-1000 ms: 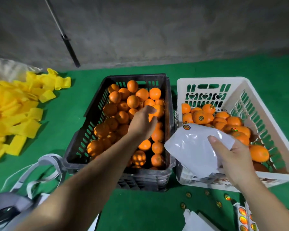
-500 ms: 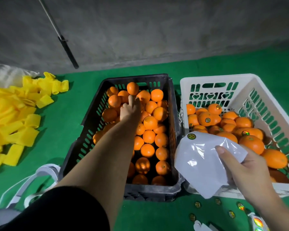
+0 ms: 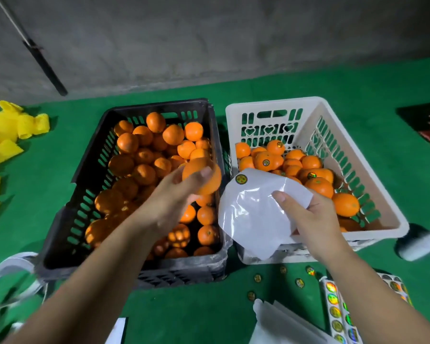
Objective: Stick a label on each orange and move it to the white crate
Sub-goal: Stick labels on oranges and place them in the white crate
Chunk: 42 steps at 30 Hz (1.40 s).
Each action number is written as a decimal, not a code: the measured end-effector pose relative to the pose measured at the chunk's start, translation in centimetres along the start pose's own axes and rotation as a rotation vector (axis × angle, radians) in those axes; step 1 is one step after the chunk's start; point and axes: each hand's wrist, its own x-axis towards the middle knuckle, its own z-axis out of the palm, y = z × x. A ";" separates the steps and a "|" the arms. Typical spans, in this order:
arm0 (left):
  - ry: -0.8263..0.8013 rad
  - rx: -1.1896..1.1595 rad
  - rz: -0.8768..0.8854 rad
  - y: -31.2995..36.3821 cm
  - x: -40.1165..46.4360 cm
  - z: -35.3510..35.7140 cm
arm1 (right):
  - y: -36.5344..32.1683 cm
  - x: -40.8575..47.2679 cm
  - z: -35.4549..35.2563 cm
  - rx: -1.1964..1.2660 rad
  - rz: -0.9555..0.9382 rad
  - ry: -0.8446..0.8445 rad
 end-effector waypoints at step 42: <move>-0.165 0.355 0.265 -4.8 -17.8 7.8 | -6.3 -14.3 -1.4 -0.596 -0.552 -0.285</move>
